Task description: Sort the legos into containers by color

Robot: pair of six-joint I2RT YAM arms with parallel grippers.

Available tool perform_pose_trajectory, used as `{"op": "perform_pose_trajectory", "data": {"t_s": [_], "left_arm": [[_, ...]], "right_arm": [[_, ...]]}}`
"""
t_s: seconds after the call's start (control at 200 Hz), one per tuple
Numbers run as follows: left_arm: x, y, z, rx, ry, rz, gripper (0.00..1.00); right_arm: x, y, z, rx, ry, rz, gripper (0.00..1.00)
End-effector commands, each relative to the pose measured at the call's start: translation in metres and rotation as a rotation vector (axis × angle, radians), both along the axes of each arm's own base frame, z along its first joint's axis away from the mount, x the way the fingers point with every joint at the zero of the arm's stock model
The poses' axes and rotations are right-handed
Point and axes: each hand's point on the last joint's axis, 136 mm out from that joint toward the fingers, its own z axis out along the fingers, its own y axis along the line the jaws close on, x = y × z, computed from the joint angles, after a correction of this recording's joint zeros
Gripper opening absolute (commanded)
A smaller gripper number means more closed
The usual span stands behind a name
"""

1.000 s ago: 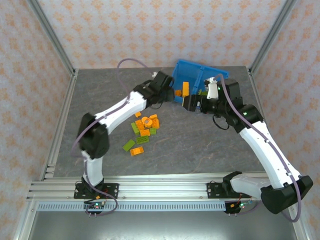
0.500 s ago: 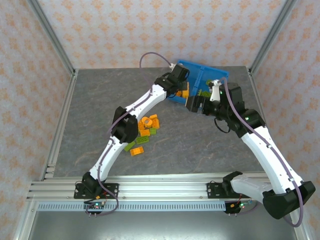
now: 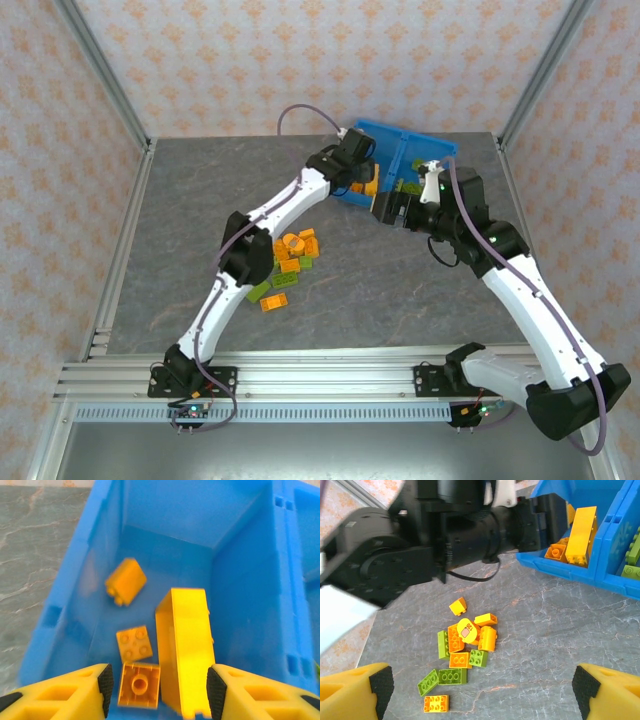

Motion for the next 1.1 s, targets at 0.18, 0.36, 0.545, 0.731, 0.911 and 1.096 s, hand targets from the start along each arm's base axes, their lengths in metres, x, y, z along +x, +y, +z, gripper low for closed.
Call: {"op": "perform_pose_trajectory", "data": {"t_s": [0.18, 0.36, 0.545, 0.731, 0.911, 1.096], "left_arm": [[-0.123, 0.085, 0.095, -0.01, -0.058, 0.088, 0.53], [-0.229, 0.136, 0.025, 0.123, 0.126, 0.151, 0.55], [-0.317, 0.161, -0.037, 0.049, 0.356, 0.211, 0.59], [-0.35, 0.177, -0.073, 0.065, 0.427, 0.246, 0.84], [-0.351, 0.171, -0.1, 0.079, 0.47, 0.229, 0.9], [-0.338, 0.159, -0.123, 0.092, 0.464, 0.222, 0.9]], "right_arm": [[0.016, 0.004, -0.007, 0.009, -0.027, -0.022, 0.94], [0.016, 0.024, -0.017, 0.002, -0.012, 0.112, 0.94], [-0.037, 0.057, -0.057, 0.048, 0.114, 0.426, 0.94], [-0.081, 0.078, -0.081, -0.003, 0.201, 0.579, 0.94], [-0.086, 0.087, -0.083, 0.021, 0.213, 0.61, 0.94], [-0.082, 0.088, -0.086, 0.006, 0.218, 0.597, 0.94]]}}
